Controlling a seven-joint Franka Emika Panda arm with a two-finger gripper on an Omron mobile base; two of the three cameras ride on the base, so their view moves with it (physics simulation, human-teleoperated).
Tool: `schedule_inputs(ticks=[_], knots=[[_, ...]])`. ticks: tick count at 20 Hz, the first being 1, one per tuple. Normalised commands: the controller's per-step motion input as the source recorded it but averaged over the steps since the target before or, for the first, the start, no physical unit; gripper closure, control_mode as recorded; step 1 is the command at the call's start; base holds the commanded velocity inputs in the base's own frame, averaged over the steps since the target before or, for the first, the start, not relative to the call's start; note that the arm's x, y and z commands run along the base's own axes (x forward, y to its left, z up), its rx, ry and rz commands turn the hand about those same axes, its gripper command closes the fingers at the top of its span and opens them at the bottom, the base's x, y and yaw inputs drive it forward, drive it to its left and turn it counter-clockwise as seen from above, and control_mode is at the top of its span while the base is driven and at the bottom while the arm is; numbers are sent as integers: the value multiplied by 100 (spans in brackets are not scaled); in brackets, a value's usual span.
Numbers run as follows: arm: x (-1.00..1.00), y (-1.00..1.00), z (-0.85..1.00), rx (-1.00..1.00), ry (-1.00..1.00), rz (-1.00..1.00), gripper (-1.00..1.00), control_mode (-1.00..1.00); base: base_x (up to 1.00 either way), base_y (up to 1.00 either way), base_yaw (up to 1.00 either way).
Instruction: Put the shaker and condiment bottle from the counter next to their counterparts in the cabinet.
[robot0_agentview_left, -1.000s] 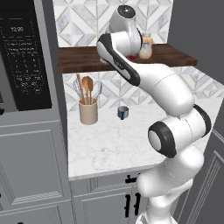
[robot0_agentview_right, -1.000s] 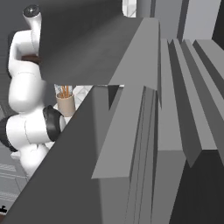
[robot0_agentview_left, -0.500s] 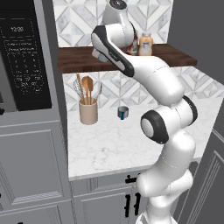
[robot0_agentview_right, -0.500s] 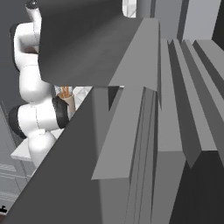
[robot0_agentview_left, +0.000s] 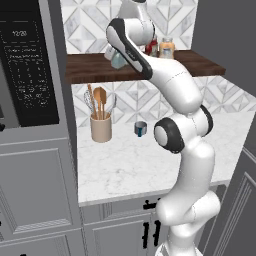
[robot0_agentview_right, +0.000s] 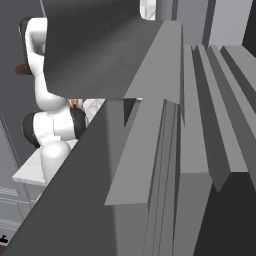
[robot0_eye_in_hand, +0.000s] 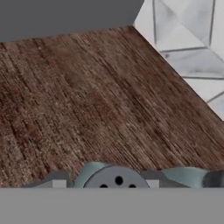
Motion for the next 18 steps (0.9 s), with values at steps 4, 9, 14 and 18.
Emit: schedule_inputs(ticks=[4, 9, 14, 18], knots=[[1, 11, -15, 0, 0, 0, 100, -100, 0, 0, 0], [0, 0, -45, 0, 0, 0, 100, -100, 0, 0, 0], [0, 0, -45, 0, 0, 0, 100, -100, 0, 0, 0], [9, 0, -19, 0, 0, 0, 100, -100, 0, 0, 0]])
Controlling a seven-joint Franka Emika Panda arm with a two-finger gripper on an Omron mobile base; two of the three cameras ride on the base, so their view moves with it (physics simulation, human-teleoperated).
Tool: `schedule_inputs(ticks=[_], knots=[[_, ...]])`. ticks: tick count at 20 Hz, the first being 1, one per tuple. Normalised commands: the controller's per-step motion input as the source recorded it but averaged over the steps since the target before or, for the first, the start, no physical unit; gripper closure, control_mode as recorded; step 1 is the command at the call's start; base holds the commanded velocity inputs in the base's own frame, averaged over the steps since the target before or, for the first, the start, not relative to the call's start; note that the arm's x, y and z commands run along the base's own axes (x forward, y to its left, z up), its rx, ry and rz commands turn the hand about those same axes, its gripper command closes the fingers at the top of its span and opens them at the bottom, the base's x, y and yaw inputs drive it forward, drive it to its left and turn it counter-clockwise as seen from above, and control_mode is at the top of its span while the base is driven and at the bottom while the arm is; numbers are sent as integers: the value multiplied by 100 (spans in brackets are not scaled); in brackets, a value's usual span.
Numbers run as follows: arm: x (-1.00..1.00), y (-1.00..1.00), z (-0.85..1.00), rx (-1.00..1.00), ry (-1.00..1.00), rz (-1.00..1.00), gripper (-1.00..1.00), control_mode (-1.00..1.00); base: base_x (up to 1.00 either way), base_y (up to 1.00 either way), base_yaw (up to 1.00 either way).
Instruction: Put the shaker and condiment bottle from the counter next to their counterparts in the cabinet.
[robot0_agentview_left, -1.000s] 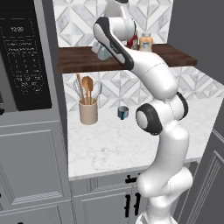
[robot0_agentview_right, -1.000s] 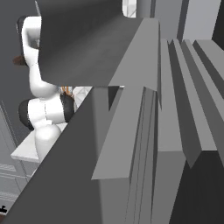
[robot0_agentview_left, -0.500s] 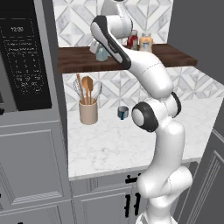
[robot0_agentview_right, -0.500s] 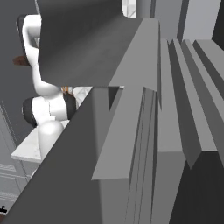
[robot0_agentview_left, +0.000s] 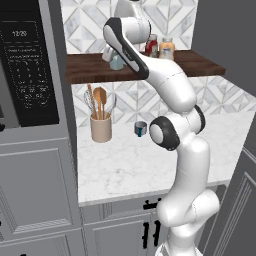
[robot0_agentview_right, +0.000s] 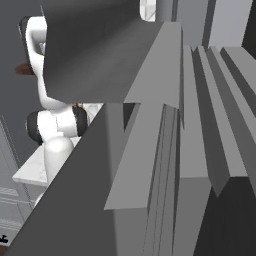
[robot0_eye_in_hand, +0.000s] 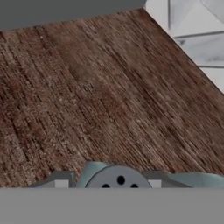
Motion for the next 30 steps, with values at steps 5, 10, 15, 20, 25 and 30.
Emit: schedule_inputs(ticks=[5, 10, 15, 20, 25, 30], knots=[[3, 6, -29, 0, 0, 0, -100, -100, 0, 0, 0], [13, 1, -32, 0, 0, 0, -100, -100, 0, 0, 0], [25, 0, -25, 0, 0, 0, -100, -100, 0, 0, 0], [28, 1, -2, 0, -6, 0, -100, -100, 0, 0, 0], [9, 10, 17, -4, -16, 0, -100, -100, 0, 0, 0], [-2, 2, 21, -4, -16, 0, -100, -100, 0, 0, 0]])
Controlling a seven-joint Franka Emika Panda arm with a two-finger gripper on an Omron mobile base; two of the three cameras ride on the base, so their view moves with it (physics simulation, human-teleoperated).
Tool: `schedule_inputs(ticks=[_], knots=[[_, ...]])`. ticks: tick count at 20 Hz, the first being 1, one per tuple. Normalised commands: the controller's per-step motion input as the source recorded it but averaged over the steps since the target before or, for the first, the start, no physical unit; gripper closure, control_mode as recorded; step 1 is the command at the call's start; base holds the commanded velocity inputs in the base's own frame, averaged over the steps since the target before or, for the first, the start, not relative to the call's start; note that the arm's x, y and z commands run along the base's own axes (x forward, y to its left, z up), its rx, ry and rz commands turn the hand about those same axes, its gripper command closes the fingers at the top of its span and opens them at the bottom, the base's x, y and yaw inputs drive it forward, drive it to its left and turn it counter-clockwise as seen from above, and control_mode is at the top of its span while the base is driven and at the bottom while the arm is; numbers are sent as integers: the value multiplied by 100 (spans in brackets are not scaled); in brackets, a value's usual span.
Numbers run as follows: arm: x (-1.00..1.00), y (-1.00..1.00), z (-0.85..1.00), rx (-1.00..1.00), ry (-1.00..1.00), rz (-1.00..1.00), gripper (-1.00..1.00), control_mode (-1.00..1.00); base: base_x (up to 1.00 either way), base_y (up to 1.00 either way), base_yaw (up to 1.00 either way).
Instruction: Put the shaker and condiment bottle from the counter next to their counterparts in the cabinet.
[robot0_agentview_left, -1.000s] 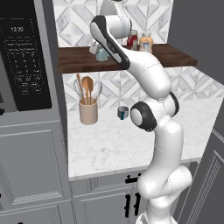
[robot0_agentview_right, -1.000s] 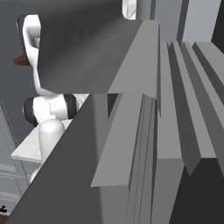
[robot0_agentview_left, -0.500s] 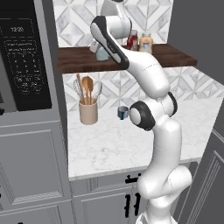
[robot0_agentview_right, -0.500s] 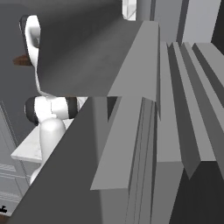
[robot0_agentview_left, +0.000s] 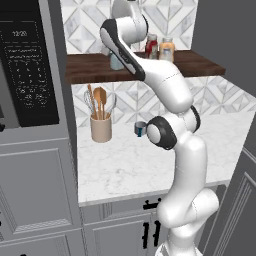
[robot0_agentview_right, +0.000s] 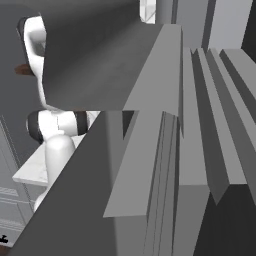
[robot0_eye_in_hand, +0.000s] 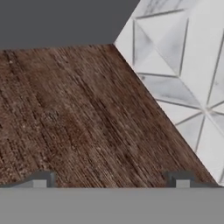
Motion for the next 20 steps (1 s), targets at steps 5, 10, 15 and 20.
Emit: schedule_inputs(ticks=[5, 10, 15, 20], knots=[[-16, 0, 10, 0, -13, 0, -100, -100, 0, 0, 0], [-48, 0, 15, 0, -6, 0, -100, -100, 0, 0, 0], [-100, 0, -13, 0, 1, 0, -100, -100, 0, 0, 0], [-100, -1, -37, 1, 0, 0, -100, -100, 0, 0, 0]])
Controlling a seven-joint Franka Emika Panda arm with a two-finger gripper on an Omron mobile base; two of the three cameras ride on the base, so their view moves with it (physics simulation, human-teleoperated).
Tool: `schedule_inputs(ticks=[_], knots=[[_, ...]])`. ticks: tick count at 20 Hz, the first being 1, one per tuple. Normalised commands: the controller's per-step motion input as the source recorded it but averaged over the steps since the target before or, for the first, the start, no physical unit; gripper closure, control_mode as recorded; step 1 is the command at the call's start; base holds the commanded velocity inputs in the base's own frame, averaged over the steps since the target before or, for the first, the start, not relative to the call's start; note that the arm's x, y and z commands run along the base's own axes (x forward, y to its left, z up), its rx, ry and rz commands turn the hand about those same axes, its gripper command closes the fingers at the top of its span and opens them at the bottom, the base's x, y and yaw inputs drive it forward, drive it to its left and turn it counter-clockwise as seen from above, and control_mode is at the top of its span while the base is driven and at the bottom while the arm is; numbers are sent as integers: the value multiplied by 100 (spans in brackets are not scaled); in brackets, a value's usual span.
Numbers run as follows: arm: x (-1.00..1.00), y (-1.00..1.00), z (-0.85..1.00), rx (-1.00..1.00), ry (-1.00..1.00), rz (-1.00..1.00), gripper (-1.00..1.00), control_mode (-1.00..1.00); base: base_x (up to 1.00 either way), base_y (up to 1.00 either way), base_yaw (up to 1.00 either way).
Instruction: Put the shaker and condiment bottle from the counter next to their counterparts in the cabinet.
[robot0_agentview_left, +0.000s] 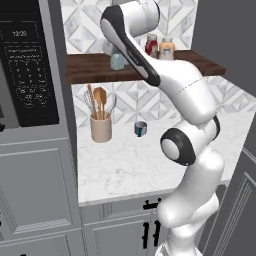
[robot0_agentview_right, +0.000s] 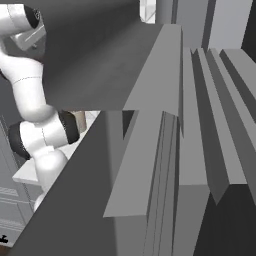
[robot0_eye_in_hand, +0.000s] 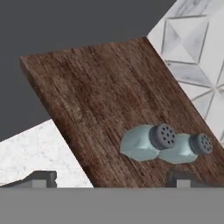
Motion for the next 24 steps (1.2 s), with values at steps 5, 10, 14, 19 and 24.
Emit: schedule_inputs(ticks=[5, 10, 14, 19, 24], knots=[[-100, -10, -51, 3, 0, 0, -100, -100, 0, 0, 0], [-100, -19, -61, 5, 0, 0, -100, -100, 0, 0, 0], [-100, -26, -64, 6, 0, 0, -100, -100, 0, 0, 0], [-100, -33, -65, 5, 0, 0, -100, -100, 0, 0, 0], [-100, -39, -67, 7, 0, 0, -100, -100, 0, 0, 0]])
